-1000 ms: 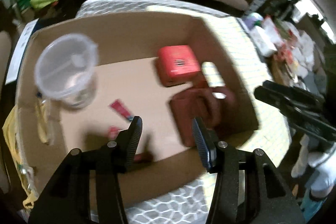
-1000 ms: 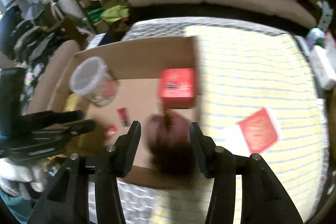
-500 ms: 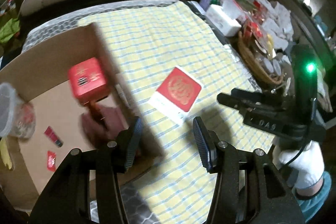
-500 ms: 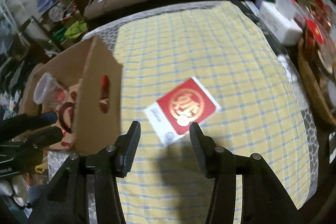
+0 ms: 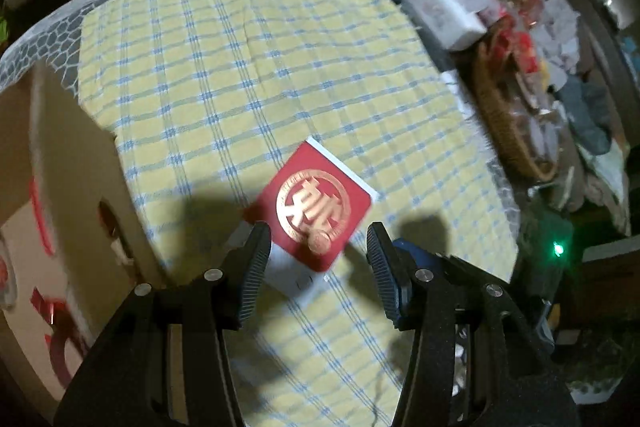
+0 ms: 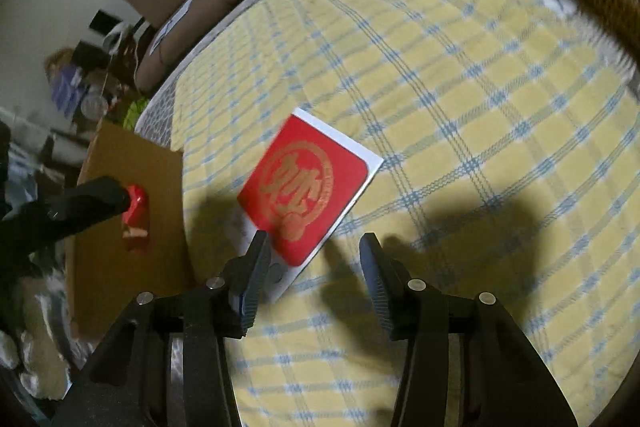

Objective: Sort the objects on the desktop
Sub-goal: 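Grasp the edge of the red card with the left tool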

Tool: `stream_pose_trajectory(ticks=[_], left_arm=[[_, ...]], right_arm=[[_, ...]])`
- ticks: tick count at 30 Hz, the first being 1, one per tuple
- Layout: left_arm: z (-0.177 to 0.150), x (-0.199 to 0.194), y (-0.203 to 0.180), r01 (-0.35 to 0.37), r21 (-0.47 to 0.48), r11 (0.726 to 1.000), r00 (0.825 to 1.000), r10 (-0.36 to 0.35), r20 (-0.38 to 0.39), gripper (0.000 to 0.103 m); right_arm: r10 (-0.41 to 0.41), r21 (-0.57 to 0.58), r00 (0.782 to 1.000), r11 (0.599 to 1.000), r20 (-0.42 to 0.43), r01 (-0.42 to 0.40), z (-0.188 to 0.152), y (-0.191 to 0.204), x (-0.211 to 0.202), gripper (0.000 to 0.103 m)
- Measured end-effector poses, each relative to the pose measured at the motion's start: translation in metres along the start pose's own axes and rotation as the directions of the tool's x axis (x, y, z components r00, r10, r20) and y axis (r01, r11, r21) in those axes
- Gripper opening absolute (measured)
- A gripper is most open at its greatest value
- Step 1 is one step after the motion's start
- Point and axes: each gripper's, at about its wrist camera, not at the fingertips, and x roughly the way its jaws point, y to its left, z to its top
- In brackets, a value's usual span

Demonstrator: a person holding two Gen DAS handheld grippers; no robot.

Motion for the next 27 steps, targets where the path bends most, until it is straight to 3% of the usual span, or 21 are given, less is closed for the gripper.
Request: stream_pose_trajectory(ticks=[11, 27], left_arm=[[0.027, 0.057, 0.003, -0.050, -0.019, 0.999, 0.992, 0.047, -0.120, 0.047], [0.027, 0.088, 0.010, -0.104, -0.017, 0.994, 0.977, 0.099, -0.190, 0.047]], right_arm=[[0.051, 0.042, 0.999, 0.998, 0.008, -0.052, 0.009, -0.019, 0.019, 0.046], [0.086, 0.056, 0.996, 0.995, 0.005, -0.086, 0.009, -0.023, 0.026, 0.041]])
